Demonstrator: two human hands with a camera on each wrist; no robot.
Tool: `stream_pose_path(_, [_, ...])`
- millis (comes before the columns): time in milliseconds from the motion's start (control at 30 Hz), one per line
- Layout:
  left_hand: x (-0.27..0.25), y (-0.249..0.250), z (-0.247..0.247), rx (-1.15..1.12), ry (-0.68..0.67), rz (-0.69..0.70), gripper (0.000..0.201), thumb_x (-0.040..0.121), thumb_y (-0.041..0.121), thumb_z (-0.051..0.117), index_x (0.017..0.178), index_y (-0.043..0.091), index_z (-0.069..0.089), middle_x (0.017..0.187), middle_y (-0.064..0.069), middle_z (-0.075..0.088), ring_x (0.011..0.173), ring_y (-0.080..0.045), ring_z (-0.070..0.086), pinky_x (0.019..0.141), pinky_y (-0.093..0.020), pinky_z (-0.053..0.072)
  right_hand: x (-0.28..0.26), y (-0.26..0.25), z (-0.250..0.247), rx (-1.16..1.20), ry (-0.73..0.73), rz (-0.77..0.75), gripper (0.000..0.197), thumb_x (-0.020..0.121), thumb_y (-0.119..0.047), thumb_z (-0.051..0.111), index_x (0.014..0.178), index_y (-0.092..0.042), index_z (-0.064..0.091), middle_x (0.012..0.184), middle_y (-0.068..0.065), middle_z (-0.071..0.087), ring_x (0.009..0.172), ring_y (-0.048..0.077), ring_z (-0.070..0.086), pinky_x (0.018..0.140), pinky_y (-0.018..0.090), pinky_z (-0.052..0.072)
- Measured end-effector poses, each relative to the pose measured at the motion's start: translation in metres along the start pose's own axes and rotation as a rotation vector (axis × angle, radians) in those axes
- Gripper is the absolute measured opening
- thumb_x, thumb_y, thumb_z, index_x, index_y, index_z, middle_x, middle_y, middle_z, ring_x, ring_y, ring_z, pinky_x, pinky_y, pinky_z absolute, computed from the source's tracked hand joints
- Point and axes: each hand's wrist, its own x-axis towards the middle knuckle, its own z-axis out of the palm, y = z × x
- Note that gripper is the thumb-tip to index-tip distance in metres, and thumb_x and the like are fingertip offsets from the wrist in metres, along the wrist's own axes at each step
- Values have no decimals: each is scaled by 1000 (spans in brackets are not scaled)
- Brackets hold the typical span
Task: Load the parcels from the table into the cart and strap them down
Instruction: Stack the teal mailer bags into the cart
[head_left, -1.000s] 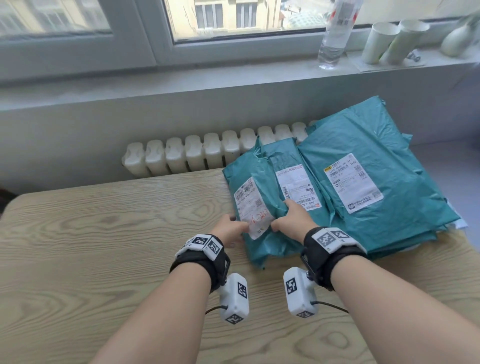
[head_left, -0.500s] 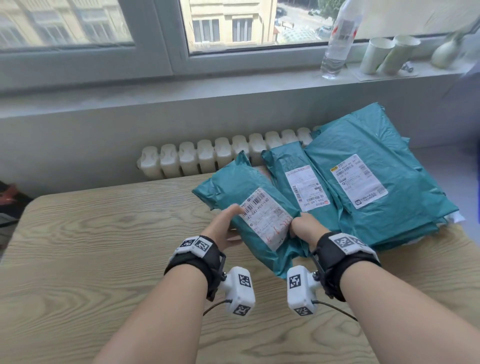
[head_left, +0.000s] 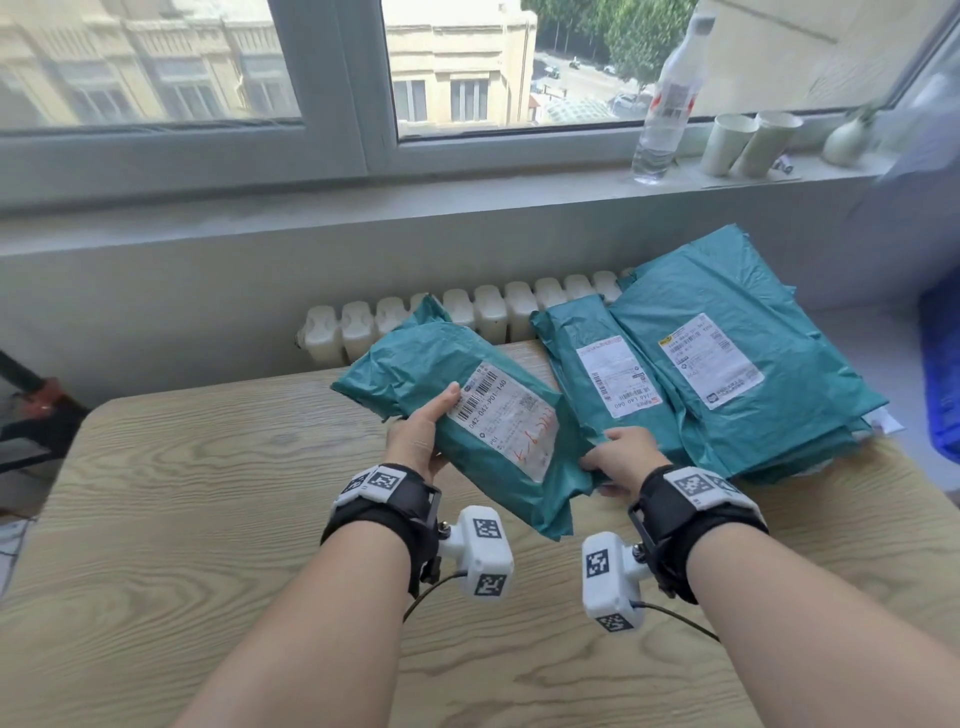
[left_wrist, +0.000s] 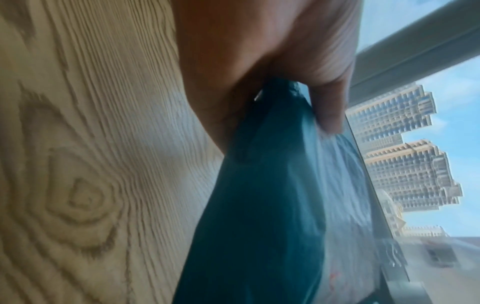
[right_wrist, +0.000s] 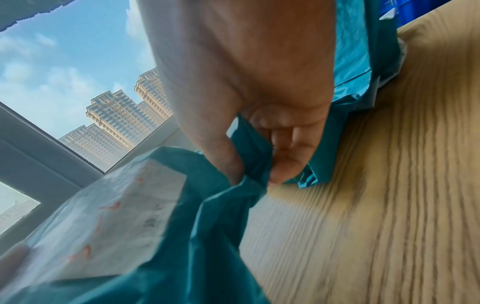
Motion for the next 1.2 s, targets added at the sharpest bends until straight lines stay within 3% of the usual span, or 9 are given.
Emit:
stream_pose_path(133, [-4, 12, -14, -69, 23, 12, 62, 67, 26, 86, 121, 7, 61, 105, -8, 73, 94, -23, 71, 71, -35, 59, -5, -2, -5, 136, 175, 0, 14, 83, 2, 65, 73, -7, 62, 70, 15, 66, 42, 15, 62, 46, 24, 51])
stream_pose_path(233, [-13, 16, -17, -126, 8, -6, 60, 68, 28, 86, 119, 7, 63, 106, -8, 73, 97, -24, 70, 73, -36, 60, -14, -13, -2, 287, 119, -7, 16, 87, -20, 68, 80, -9, 58, 94, 19, 68, 67, 23, 68, 56, 32, 54])
stream_pose_path(300, [-21, 17, -16, -164, -1, -8, 63, 66, 29, 87, 120, 7, 62, 107, -8, 73, 98, -24, 70, 72, -37, 60, -23, -21, 0, 298, -34, 17, 63, 70, -57, 75, 107, -10, 57, 112, 13, 62, 95, 28, 65, 59, 32, 53])
stream_pose_path(367, [-29, 17, -15, -190, 6, 3, 69, 63, 30, 89, 121, 7, 61, 108, -8, 73, 97, -25, 70, 68, -36, 60, -30, -28, 3, 298, -124, 5, 106, 41, -77, 77, 121, -13, 51, 118, 8, 62, 102, 28, 64, 62, 34, 54])
stream_pose_path(500, [-55, 6, -11, -194, -37, 23, 56, 72, 25, 83, 120, 6, 62, 108, -10, 72, 97, -24, 70, 62, -32, 60, -36, -29, 11, 415, -210, -109, 117, 28, -66, 90, 127, -17, 51, 118, 12, 65, 102, 33, 66, 84, 49, 56])
stream_pose_path(633, [-84, -18, -8, -175, -120, -3, 46, 82, 21, 75, 123, 4, 63, 114, -11, 70, 106, -24, 67, 76, -34, 60, -56, -16, 15, 526, -300, -203, 106, 33, -32, 99, 127, -6, 56, 113, 17, 69, 100, 30, 70, 88, 50, 56])
stream_pose_path(833, [-113, -47, -24, -189, -89, -15, 44, 82, 19, 75, 121, 5, 64, 112, -12, 71, 100, -23, 68, 83, -35, 57, -75, 9, 13, 613, -465, -199, 51, 75, -6, 79, 123, -1, 61, 106, 22, 71, 87, 30, 72, 63, 36, 60])
stream_pose_path(1033, [-132, -44, -77, -186, 82, 69, 46, 79, 30, 77, 118, 10, 64, 111, -12, 71, 99, -25, 68, 71, -33, 58, -110, 8, 49, 564, -583, -175, 35, 81, -4, 73, 115, 0, 63, 81, 15, 75, 66, 24, 73, 52, 31, 57])
stream_pose_path(1200, [-151, -28, -123, -142, 145, 103, 40, 78, 34, 77, 112, 16, 65, 113, -8, 71, 102, -21, 65, 85, -34, 55, -130, -9, 79, 488, -673, -204, 39, 80, -7, 74, 117, -3, 62, 85, 16, 75, 68, 25, 73, 54, 32, 57])
